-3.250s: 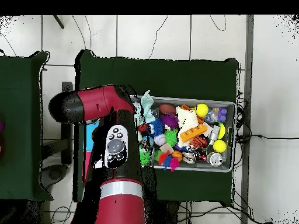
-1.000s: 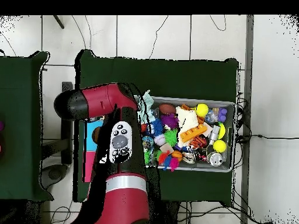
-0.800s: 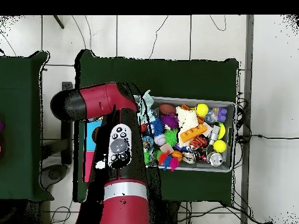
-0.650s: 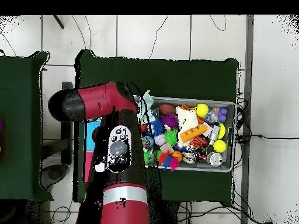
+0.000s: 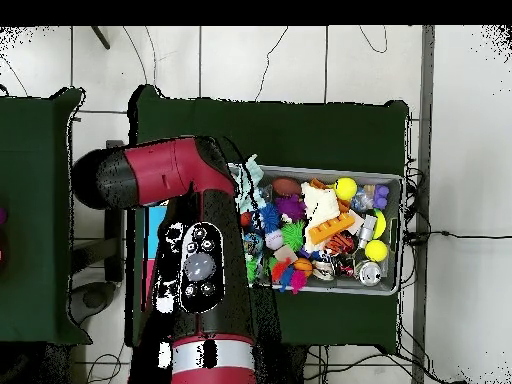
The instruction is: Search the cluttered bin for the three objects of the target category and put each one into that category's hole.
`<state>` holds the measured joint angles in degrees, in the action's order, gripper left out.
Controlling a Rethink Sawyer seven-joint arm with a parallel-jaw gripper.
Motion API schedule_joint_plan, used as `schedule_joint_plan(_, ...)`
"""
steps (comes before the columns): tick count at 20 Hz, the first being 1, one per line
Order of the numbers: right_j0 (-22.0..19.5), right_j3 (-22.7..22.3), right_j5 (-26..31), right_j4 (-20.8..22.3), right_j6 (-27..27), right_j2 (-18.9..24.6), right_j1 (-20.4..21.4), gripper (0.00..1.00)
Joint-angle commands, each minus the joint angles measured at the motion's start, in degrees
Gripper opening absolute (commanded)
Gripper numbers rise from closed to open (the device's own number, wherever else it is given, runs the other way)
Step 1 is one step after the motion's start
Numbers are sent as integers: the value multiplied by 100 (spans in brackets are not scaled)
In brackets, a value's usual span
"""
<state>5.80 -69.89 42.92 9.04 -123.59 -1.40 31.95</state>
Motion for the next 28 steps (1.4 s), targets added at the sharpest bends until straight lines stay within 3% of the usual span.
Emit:
schedule_joint_plan(1, -122, -528, 906, 75, 218, 309, -261, 0)
schedule_joint_plan(7, -141, -597, 1175, 26, 276, 328, -93, 0)
schedule_joint_plan(12, -110, -450, 1576, 97, 270, 268, -228, 0)
schedule_joint_plan(19, -20, -862, 1560, 29, 245, 284, 344, 0)
schedule_joint_plan(28, 145, -1113, 1524, 117, 189, 231, 702, 0)
